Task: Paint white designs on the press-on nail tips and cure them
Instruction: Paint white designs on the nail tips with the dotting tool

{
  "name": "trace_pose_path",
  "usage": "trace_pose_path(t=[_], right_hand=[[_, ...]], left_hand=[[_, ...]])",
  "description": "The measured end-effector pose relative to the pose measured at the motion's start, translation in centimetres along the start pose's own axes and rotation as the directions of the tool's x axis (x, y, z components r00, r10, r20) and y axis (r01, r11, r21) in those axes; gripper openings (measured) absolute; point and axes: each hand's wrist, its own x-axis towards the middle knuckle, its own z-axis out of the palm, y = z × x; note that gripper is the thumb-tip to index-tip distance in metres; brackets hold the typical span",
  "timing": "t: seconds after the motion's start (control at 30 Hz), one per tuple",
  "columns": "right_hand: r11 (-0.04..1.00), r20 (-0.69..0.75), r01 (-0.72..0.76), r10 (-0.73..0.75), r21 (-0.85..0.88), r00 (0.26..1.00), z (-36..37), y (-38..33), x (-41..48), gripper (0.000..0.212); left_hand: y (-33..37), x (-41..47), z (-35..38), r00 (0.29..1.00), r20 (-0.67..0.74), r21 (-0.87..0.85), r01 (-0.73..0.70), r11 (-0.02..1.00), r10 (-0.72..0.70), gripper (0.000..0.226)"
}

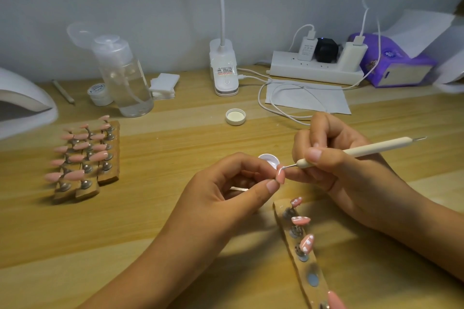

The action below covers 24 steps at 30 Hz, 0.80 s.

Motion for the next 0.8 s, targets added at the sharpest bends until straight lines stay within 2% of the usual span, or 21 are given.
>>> trace_pose_path(t=[0.63, 0.8], right_hand=[[1.000, -0.006, -0.018, 0.018, 0.020, 1.000, 0.15, -0.02, 0.05, 0.015], [0.996, -0.023, -0.047, 0.049, 0.080, 0.999, 0.24, -0.27, 0.18, 0.012]], left_hand=[[0.11, 0.01, 0.05, 1.000, 0.002, 0.009, -0.013, 1.000, 0.013, 0.011], [0.14, 0.07, 0.10, 1.000, 0.000, 0.010, -0.009, 1.000, 0.009, 0.010]])
